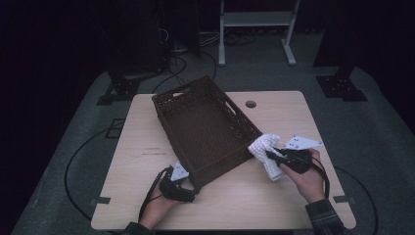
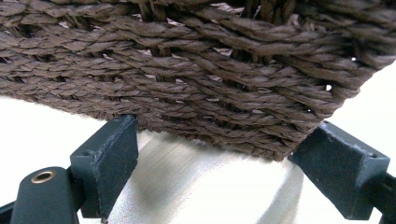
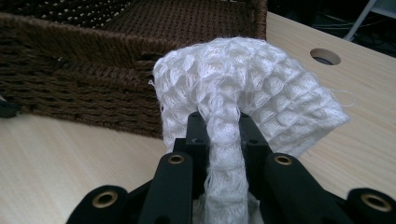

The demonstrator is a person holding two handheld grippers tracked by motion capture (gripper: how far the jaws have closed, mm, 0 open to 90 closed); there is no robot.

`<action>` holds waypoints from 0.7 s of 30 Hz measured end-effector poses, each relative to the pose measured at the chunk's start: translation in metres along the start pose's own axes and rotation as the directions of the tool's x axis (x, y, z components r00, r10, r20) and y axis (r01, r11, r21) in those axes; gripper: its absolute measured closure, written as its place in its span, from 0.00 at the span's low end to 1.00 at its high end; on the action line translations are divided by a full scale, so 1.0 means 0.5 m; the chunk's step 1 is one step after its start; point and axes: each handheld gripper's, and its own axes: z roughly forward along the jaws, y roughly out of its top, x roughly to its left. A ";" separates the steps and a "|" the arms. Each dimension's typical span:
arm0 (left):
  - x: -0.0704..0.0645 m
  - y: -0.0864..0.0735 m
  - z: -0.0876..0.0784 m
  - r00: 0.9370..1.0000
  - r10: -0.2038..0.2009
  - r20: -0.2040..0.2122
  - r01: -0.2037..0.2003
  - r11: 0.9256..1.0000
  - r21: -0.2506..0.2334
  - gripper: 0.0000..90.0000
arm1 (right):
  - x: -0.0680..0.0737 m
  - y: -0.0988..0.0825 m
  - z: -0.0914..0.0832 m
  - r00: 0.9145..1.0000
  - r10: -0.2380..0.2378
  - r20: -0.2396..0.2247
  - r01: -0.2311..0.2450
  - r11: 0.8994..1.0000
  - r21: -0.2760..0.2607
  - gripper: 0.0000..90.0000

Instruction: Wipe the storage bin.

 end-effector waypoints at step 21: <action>0.000 0.000 0.001 1.000 -0.003 0.001 0.003 1.000 -0.002 0.15 | -0.011 -0.015 0.061 1.000 0.004 0.003 -0.004 0.998 0.071 0.87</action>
